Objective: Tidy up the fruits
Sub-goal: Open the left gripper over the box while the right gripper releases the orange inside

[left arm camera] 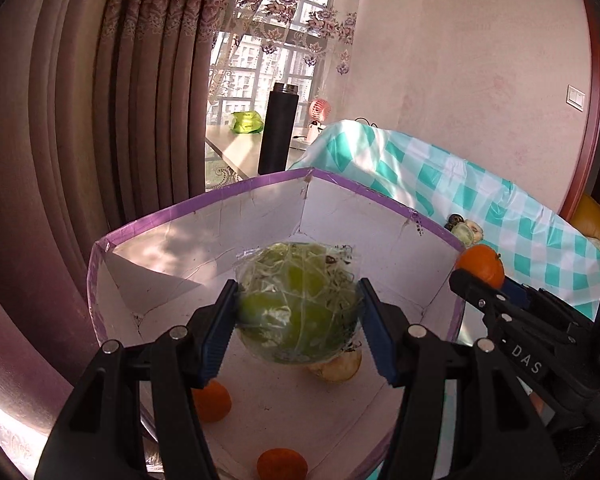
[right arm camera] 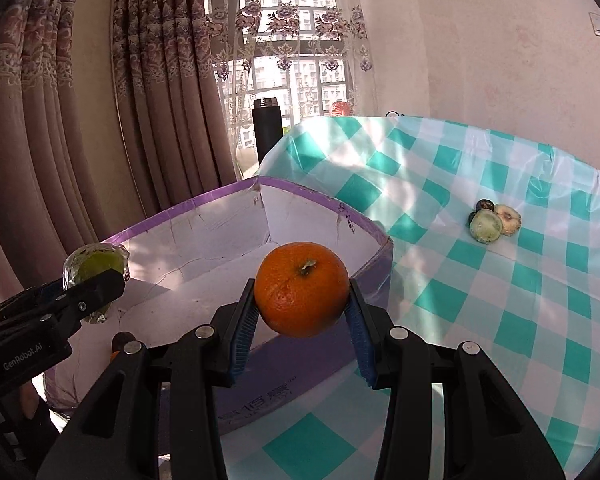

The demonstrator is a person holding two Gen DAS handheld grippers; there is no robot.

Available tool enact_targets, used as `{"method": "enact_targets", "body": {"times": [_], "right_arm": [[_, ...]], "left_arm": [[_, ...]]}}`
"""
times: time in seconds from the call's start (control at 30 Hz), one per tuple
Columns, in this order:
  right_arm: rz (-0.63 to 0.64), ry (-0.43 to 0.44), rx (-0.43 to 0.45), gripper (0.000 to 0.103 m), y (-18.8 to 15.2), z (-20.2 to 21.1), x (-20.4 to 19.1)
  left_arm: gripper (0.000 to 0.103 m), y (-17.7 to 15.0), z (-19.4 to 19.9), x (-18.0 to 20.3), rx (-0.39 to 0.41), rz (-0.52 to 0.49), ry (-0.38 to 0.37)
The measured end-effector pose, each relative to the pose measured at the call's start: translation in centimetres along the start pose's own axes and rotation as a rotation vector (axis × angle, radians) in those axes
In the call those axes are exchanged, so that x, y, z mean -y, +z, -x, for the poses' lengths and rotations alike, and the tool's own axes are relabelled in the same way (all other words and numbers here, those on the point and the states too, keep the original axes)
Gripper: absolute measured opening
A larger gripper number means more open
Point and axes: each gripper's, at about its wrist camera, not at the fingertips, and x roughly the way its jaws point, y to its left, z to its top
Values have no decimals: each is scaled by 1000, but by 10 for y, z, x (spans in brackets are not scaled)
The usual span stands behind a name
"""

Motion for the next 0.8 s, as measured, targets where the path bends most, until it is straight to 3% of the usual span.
{"method": "enact_targets", "body": {"times": [0.2,0.37,0.5,0.67,0.7,0.73,0.8], "right_arm": [[126,-15,-111,43,7,-39,-41],[274,-112,-230,43,2,-73,-66],[317,-158,-302,43,2,-87,-69],[358,-165,-348,43,1,-92,-70],[353,-167,-346,47,1,-92,-69],[351,-173,-336,68,1,-91,-69],[357,-203,-313,83,0,-88,-68]], "left_arm": [[59,2,-8,-20,-41,-2,85],[59,-5,-27,-26,-128,-16,129],[59,-13,-40,-22,-182,-68,171],[60,-15,-42,-19,-191,-92,201],[60,-15,-42,-19,-194,-95,205],[62,-15,-42,-19,-194,-96,206],[63,-15,-39,-20,-184,-85,206]]}}
